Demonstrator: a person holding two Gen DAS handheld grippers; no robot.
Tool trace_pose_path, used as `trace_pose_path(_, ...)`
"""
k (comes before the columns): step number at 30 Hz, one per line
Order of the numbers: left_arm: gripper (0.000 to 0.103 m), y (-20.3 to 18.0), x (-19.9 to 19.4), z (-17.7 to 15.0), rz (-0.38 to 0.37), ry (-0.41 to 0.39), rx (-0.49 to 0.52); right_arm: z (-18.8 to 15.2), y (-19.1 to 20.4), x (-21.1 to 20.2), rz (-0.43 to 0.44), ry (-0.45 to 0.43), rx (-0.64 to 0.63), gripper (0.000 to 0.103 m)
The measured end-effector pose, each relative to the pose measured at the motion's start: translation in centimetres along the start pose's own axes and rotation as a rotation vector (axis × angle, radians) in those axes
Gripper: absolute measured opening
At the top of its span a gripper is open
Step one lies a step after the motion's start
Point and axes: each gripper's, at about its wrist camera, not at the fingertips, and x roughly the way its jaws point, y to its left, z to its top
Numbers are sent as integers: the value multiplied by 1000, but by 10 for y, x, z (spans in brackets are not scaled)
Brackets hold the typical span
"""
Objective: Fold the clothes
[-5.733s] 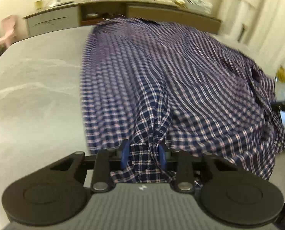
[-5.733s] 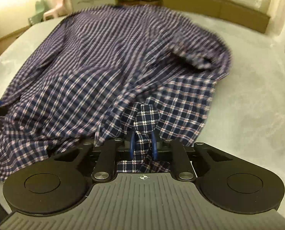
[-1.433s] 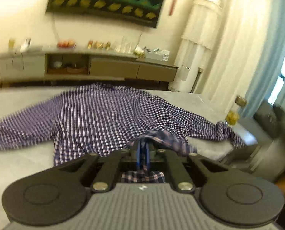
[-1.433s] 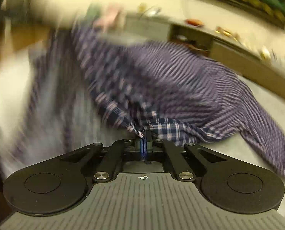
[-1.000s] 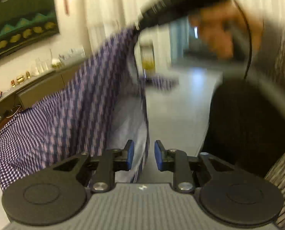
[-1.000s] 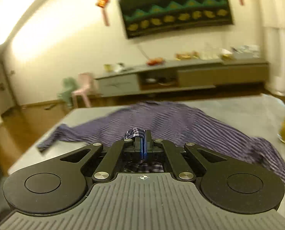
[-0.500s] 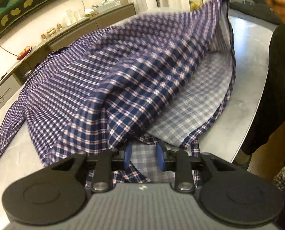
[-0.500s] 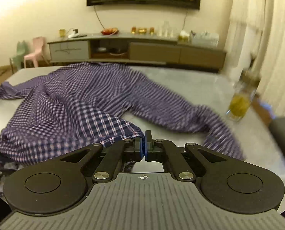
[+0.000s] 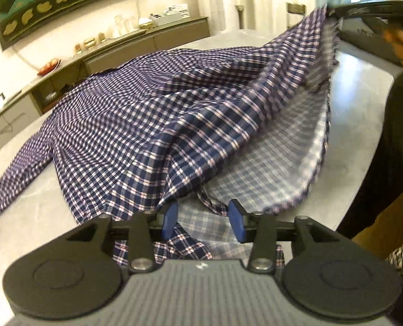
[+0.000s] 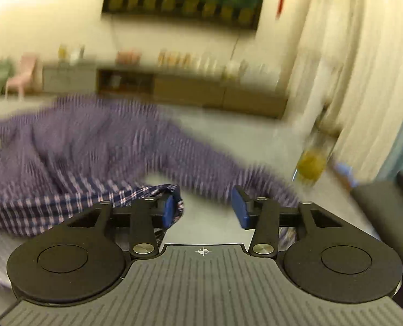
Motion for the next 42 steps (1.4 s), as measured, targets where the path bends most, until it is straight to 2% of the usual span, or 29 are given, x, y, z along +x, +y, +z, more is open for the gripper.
trace_pose_path(1,42,4,2,0,-3,0,-22,3,6,-14,34,-55,-15,45)
trace_pose_path(3,42,12,2,0,-26,12,-84,4,41,-35,281,-76,-114,45)
trace_pose_path(4,42,15,3,-1,-41,19,-113,4,59,-46,399,-85,-164,50)
trace_pose_path(7,42,17,5,-8,-60,59,-116,-15,104,-42,434,-73,-341,63)
trace_pose_path(10,42,0,9,-15,-59,100,-30,-34,148,-39,467,-59,-514,60)
trace_pose_path(12,39,-17,4,-23,-80,107,29,-36,144,-16,461,31,-494,53)
trace_pose_path(13,22,-24,-2,-24,-130,118,70,-37,140,-6,460,74,-479,48)
trace_pose_path(14,10,-31,-7,-25,-181,129,110,-37,133,1,439,93,-471,48)
trace_pose_path(15,10,-37,-13,-27,-232,141,151,-37,126,8,416,113,-463,48)
trace_pose_path(17,15,-47,-26,-26,-205,105,229,-40,107,18,279,136,-474,50)
trace_pose_path(19,22,-44,-36,-22,-132,70,220,-44,84,30,100,159,-512,50)
trace_pose_path(20,28,-41,-40,-19,-68,50,226,-44,70,36,22,166,-510,50)
trace_pose_path(21,33,-38,-40,-17,-6,30,236,-38,59,36,6,168,-468,50)
trace_pose_path(22,47,-35,-40,-16,38,14,233,-32,49,35,-7,168,-425,50)
trace_pose_path(23,56,-31,-37,-15,60,13,212,-24,41,30,21,153,-371,52)
trace_pose_path(25,57,-28,-24,-13,46,45,188,-12,35,20,93,131,-311,56)
trace_pose_path(26,56,-31,-17,-13,39,62,192,-11,35,17,154,137,-294,59)
trace_pose_path(27,52,-33,-9,-13,32,78,197,-9,36,15,216,144,-277,61)
trace_pose_path(28,22,-26,-17,-8,30,57,164,-8,38,13,277,151,-262,64)
trace_pose_path(29,3,-18,-25,-2,29,34,131,-11,42,16,328,180,-283,64)
trace_pose_path(30,0,-10,-34,3,28,12,99,-15,45,21,337,208,-317,61)
trace_pose_path(32,0,6,-50,14,26,-33,33,-22,45,32,245,243,-402,47)
trace_pose_path(34,0,22,-67,25,24,-77,-33,-17,35,37,116,220,-412,46)
trace_pose_path(36,0,37,-83,36,22,-122,-98,-3,33,25,64,136,-404,43)
trace_pose_path(37,0,45,-92,41,20,-144,-131,6,37,9,123,88,-399,43)
trace_pose_path(38,0,53,-100,47,19,-167,-164,11,48,-10,273,72,-399,43)
trace_pose_path(40,0,55,-108,57,20,-176,-166,20,70,-46,569,39,-398,40)
trace_pose_path(42,0,50,-117,62,12,-179,-136,2,108,-57,708,63,-500,40)
